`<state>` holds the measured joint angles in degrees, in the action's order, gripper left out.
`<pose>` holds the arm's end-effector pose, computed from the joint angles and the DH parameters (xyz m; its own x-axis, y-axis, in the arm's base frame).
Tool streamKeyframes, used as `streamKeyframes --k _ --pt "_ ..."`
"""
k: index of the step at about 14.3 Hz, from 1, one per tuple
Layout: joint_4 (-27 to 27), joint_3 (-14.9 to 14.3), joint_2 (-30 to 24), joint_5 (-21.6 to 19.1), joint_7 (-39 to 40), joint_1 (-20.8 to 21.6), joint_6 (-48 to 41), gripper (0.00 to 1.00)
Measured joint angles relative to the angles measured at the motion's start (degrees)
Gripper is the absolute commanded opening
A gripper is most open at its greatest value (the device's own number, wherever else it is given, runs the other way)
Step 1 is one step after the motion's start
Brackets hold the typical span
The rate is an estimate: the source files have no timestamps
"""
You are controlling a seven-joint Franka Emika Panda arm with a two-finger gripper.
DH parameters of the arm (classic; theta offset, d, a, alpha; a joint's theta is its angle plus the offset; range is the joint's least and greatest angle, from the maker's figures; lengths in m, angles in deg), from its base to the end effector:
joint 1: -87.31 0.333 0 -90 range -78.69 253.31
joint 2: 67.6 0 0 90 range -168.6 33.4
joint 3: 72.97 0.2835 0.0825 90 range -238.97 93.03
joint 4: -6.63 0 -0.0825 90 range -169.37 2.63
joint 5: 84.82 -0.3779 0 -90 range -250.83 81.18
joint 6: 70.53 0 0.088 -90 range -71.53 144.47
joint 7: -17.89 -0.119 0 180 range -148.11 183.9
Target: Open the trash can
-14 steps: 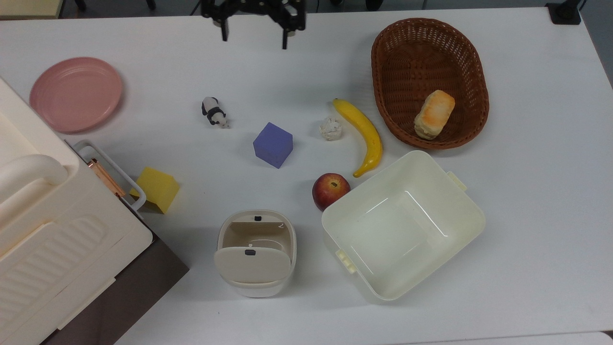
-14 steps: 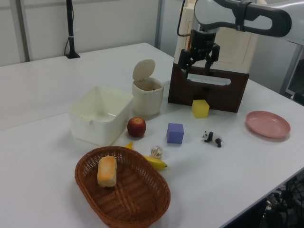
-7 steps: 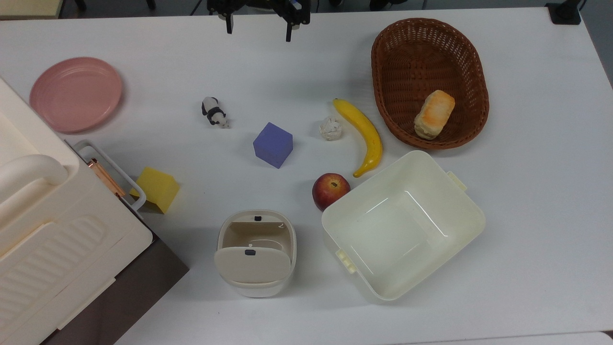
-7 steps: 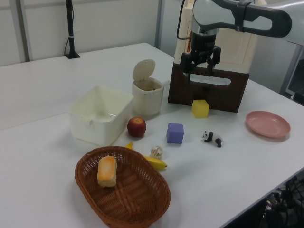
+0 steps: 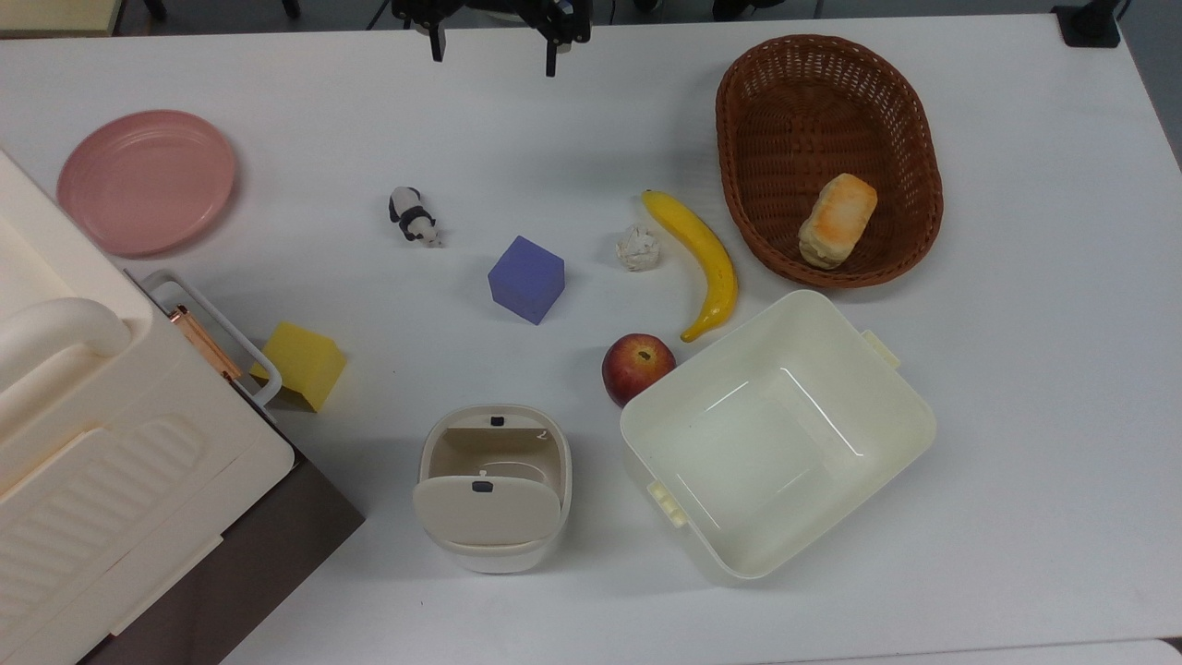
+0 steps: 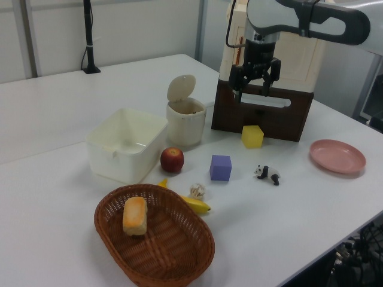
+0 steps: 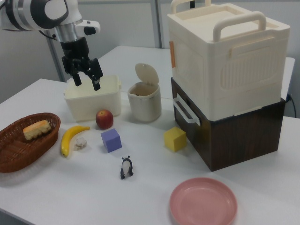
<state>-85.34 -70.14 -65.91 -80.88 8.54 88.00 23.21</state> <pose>0.5608 0.0264 0.5536 0.9952 -0.0968 0.0122 -0.0974 -0.9931 0.0660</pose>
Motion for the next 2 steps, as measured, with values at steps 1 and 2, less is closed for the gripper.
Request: streamKeyframes --k 1,2 --pt "0.0 0.0 0.0 0.0 0.0 0.0 0.0 1.0" --pt "0.0 0.0 0.0 0.0 0.0 0.0 0.0 1.0"
